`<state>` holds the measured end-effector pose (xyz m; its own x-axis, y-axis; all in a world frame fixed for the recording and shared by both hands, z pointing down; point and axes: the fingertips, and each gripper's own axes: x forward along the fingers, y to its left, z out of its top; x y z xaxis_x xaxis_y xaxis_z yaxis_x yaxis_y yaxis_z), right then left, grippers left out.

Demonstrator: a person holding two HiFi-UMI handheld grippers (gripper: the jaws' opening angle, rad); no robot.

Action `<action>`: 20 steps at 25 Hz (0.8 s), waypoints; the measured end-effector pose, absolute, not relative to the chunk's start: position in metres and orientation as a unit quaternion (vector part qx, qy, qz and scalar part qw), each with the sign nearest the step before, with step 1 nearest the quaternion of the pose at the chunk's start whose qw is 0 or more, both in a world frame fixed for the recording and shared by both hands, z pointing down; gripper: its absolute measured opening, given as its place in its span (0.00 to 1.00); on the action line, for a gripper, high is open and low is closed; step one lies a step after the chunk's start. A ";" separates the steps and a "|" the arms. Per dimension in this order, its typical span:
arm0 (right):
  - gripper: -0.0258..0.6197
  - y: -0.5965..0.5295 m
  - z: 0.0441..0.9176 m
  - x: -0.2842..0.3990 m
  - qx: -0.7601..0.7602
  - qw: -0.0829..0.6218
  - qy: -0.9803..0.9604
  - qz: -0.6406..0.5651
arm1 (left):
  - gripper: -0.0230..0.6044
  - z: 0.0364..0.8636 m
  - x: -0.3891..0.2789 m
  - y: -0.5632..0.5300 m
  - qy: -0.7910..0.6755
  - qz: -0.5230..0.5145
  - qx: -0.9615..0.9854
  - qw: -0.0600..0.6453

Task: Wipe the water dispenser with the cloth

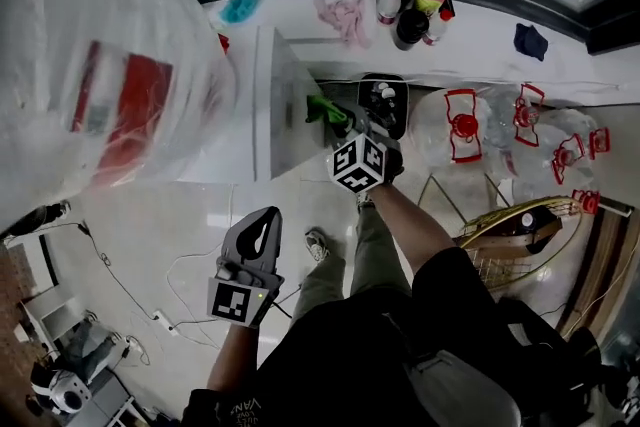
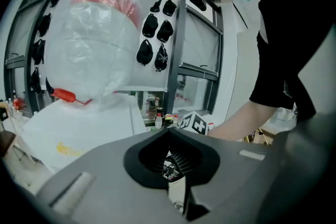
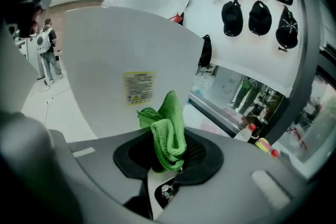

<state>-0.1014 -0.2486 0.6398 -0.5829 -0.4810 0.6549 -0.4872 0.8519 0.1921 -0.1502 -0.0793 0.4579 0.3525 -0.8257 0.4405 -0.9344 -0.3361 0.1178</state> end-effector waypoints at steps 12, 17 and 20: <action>0.18 -0.116 0.665 -0.130 0.181 0.365 -0.913 0.022 | 0.04 0.464 -0.123 -0.068 -0.504 0.176 0.828 0.171; 0.18 -0.139 0.676 -0.144 0.164 0.379 -0.911 0.005 | 0.04 0.465 -0.127 -0.074 -0.514 0.171 0.821 0.180; 0.18 -0.162 0.685 -0.149 0.157 0.393 -0.906 0.001 | 0.04 0.470 -0.132 -0.080 -0.525 0.171 0.812 0.189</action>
<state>-0.1489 -0.1616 0.6846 -0.6424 -0.2837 0.7119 -0.2851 0.9508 0.1215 -0.1317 -0.0802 0.4701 0.3912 -0.7879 0.4755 -0.9169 -0.3782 0.1276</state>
